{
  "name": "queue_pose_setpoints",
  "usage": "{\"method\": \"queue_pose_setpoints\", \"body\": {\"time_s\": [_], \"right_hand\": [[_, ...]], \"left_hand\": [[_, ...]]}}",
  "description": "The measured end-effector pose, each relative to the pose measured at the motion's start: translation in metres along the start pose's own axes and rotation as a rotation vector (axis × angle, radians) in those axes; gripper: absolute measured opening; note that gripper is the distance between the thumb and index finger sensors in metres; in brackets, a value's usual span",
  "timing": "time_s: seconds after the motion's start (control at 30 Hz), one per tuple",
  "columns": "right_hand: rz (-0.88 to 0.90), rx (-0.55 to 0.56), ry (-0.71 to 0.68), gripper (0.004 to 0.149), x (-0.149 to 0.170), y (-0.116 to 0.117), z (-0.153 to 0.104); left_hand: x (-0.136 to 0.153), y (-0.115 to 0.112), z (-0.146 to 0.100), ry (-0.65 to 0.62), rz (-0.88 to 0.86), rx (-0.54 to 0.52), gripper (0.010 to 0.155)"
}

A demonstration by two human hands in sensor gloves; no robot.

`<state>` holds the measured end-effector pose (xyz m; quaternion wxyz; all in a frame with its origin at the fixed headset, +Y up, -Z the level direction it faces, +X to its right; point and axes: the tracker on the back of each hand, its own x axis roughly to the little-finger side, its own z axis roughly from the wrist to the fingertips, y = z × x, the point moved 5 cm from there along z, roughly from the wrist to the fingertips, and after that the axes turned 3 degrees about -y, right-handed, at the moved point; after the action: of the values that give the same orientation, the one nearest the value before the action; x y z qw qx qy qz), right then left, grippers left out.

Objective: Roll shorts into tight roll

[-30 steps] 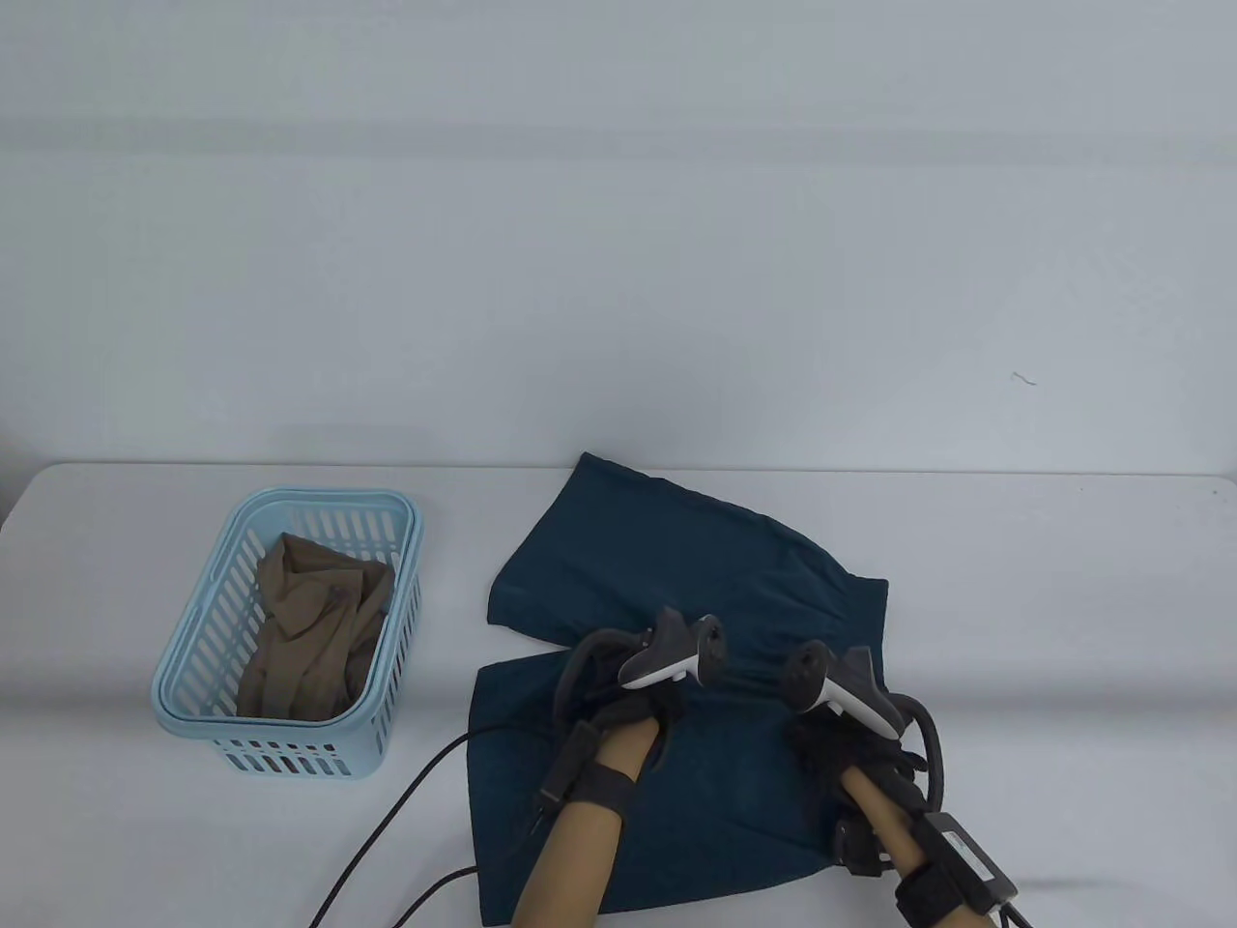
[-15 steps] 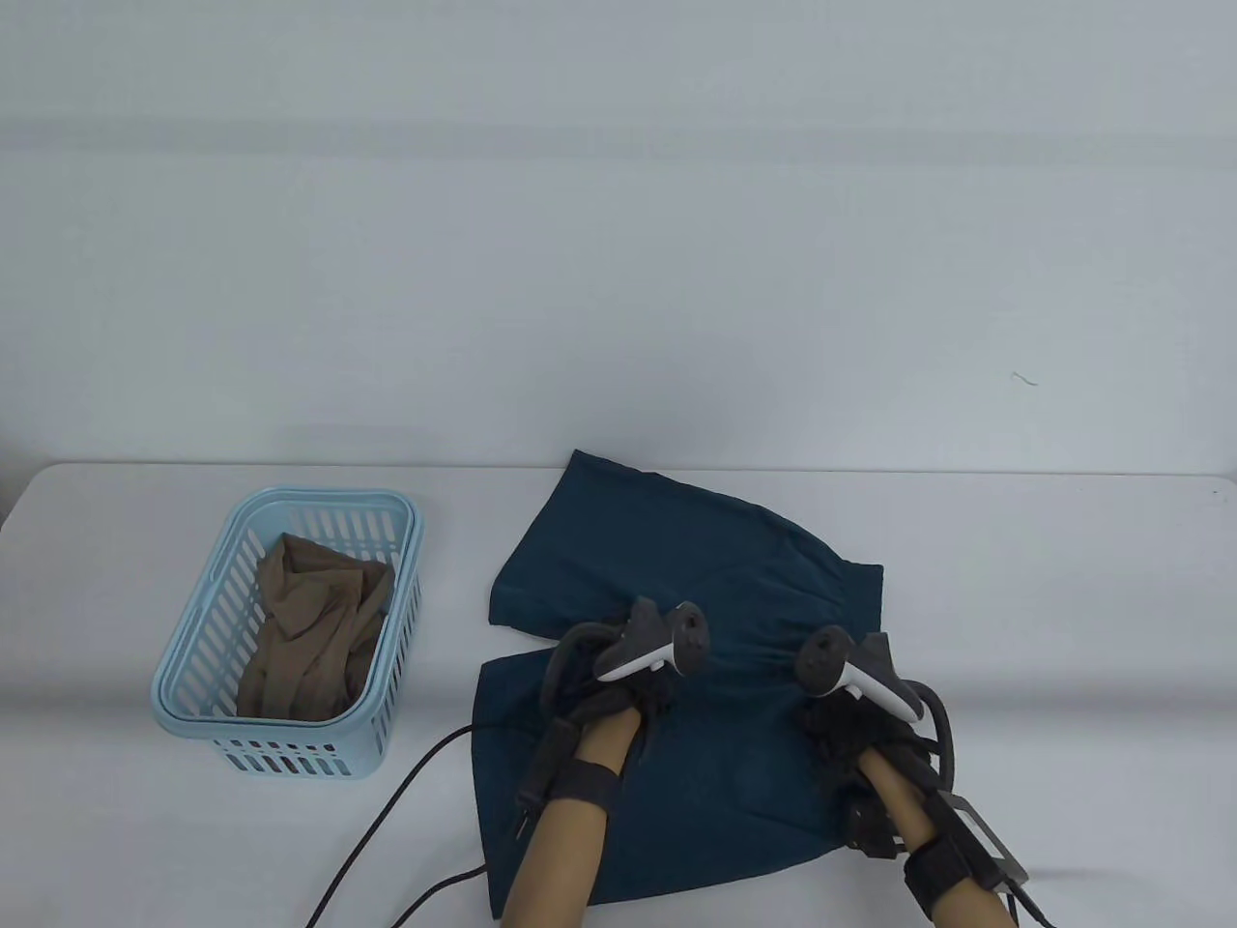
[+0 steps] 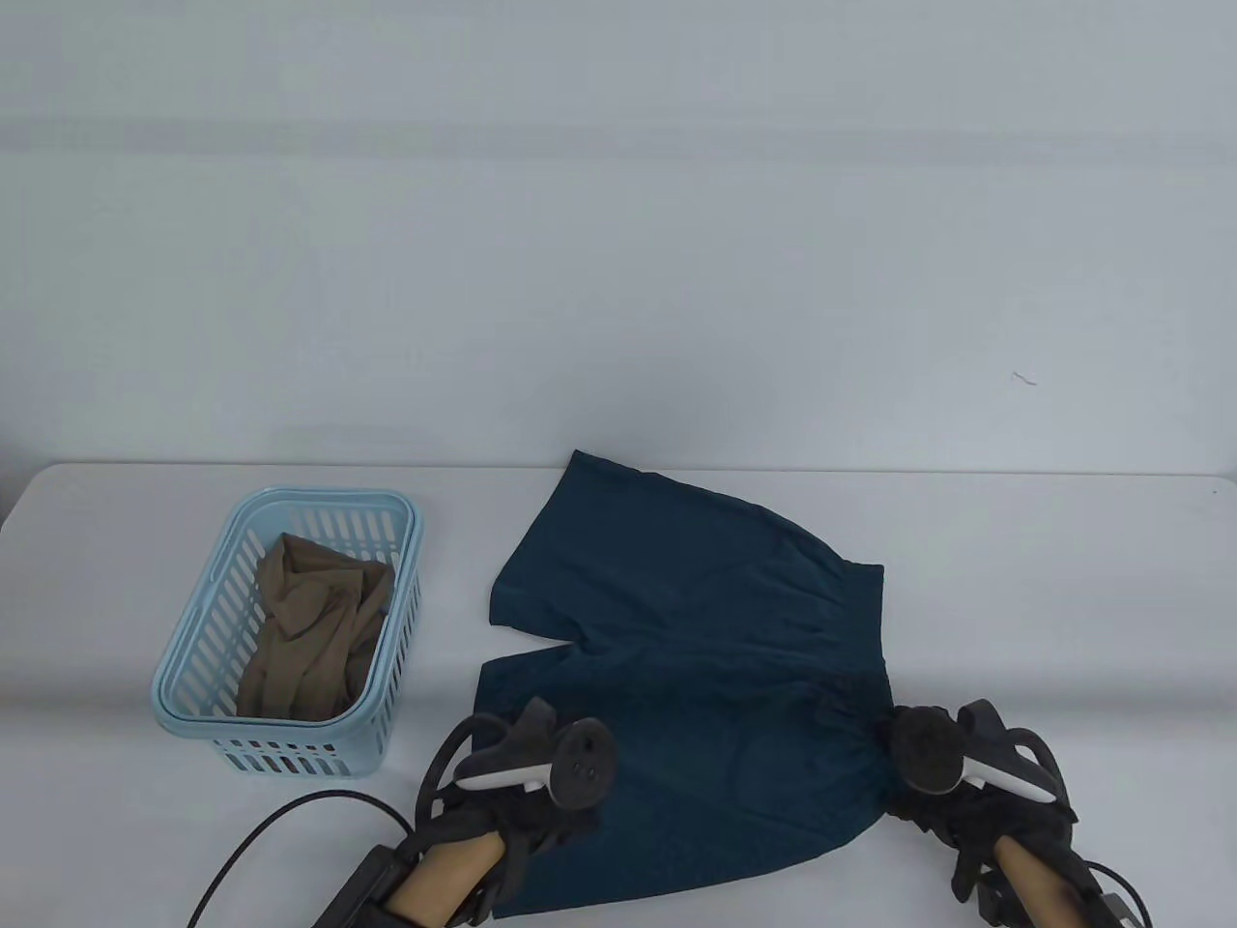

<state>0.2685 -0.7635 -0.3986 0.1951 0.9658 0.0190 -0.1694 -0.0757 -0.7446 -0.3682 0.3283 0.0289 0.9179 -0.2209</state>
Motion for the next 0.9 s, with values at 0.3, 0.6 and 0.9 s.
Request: {"method": "queue_pose_setpoints", "body": {"time_s": [0.3, 0.6, 0.9], "right_hand": [[-0.084, -0.055, 0.025, 0.087, -0.009, 0.025, 0.01], [-0.043, -0.066, 0.084, 0.069, -0.005, 0.028, 0.022], [0.04, 0.151, 0.116, 0.049, -0.002, 0.004, 0.018]], "left_hand": [[-0.006, -0.056, -0.015, -0.002, 0.045, 0.108, 0.099], [0.001, -0.071, -0.012, 0.022, 0.027, 0.094, 0.083], [0.015, -0.035, -0.019, 0.055, -0.026, -0.142, 0.047]]}}
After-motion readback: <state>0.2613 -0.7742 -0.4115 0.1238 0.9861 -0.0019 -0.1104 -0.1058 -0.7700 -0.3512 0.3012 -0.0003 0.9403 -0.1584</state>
